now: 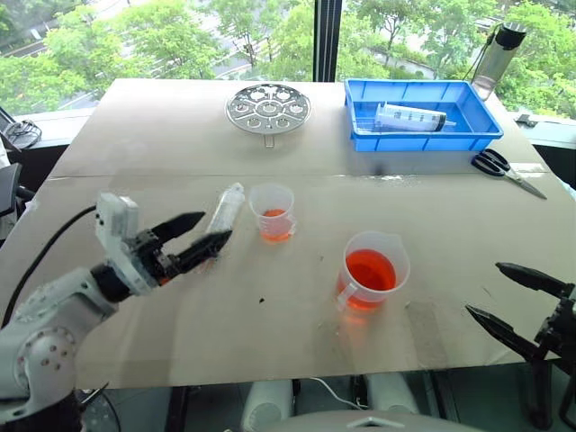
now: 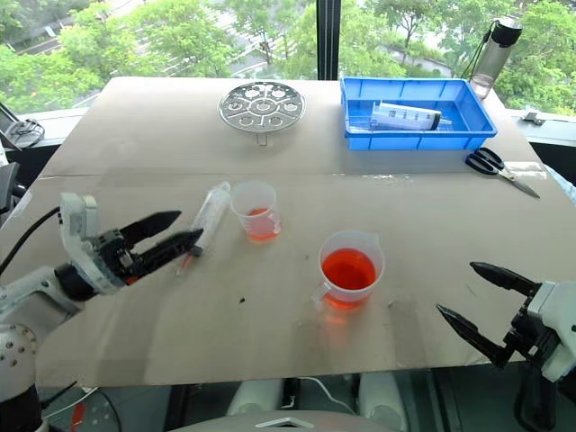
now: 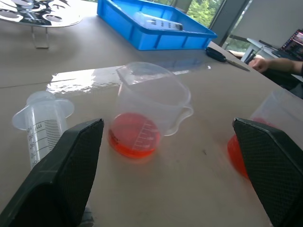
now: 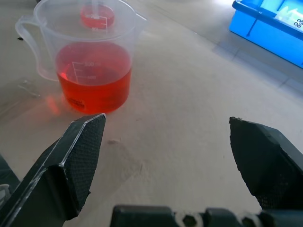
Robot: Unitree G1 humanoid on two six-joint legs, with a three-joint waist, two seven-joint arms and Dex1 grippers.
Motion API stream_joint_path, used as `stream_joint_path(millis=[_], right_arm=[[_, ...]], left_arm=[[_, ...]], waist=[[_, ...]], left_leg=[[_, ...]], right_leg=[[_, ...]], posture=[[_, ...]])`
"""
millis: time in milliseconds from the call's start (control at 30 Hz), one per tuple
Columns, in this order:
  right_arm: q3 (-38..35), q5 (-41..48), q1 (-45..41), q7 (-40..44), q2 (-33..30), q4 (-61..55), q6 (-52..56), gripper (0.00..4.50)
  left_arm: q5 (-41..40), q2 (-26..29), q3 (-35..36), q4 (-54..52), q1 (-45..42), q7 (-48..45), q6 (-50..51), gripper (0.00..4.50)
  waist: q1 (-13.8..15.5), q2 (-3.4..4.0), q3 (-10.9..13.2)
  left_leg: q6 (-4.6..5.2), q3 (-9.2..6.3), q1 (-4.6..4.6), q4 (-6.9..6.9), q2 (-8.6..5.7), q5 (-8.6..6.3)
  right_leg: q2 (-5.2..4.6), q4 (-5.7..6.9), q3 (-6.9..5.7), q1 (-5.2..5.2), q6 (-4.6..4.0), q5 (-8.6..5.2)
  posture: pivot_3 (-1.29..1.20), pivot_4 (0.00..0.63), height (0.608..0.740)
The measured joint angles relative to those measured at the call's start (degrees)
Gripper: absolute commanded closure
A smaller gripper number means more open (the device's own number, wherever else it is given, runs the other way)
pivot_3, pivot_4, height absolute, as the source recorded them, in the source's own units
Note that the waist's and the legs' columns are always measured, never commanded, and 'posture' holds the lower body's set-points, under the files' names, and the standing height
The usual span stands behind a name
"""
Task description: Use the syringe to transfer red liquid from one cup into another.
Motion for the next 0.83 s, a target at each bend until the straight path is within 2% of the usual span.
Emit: stream_joint_path(millis=[133,300,633,833], right_arm=[[-1.8,-2.6,5.1,3.5,2.0,4.0,-5.1,0.00],[-4.4,-4.8,8.5,6.3,3.2,9.3,-10.4,0.00],[-4.5,-5.0,6.5,5.2,2.8,8.8,-11.7,0.00],[-3.7,-5.1,4.0,5.1,0.7,9.0,-11.0,0.00]], left_arm=[[6.4,0.5,-4.9,-0.6,7.4,-5.8,-10.6,0.06],[10.3,0.7,-6.7,2.0,11.9,-9.2,-17.6,0.06],[15.3,-1.5,-6.8,7.2,21.6,-11.3,-28.3,0.06],[15.6,-2.4,-6.8,7.6,23.3,-9.9,-30.6,0.06]], waist=[[0.1,0.15,-0.1],[-0.1,0.36,-0.2],[0.0,0.50,-0.3],[0.0,0.50,-0.3]], left_leg=[[0.03,0.04,-0.02,-0.08,0.01,-0.02],[0.09,0.08,-0.01,-0.10,0.14,-0.06],[0.16,0.13,-0.07,-0.17,0.31,-0.12],[0.20,0.13,-0.09,-0.17,0.30,-0.14]], right_leg=[[0.01,-0.15,0.01,0.00,-0.04,-0.03],[0.00,-0.27,0.03,-0.05,-0.04,-0.03],[-0.01,-0.47,0.00,-0.09,-0.05,-0.03],[-0.06,-0.50,-0.03,-0.09,-0.04,-0.03]], posture=[[0.00,0.150,0.740],[0.00,0.150,0.740],[0.00,0.150,0.740],[0.00,0.150,0.740]])
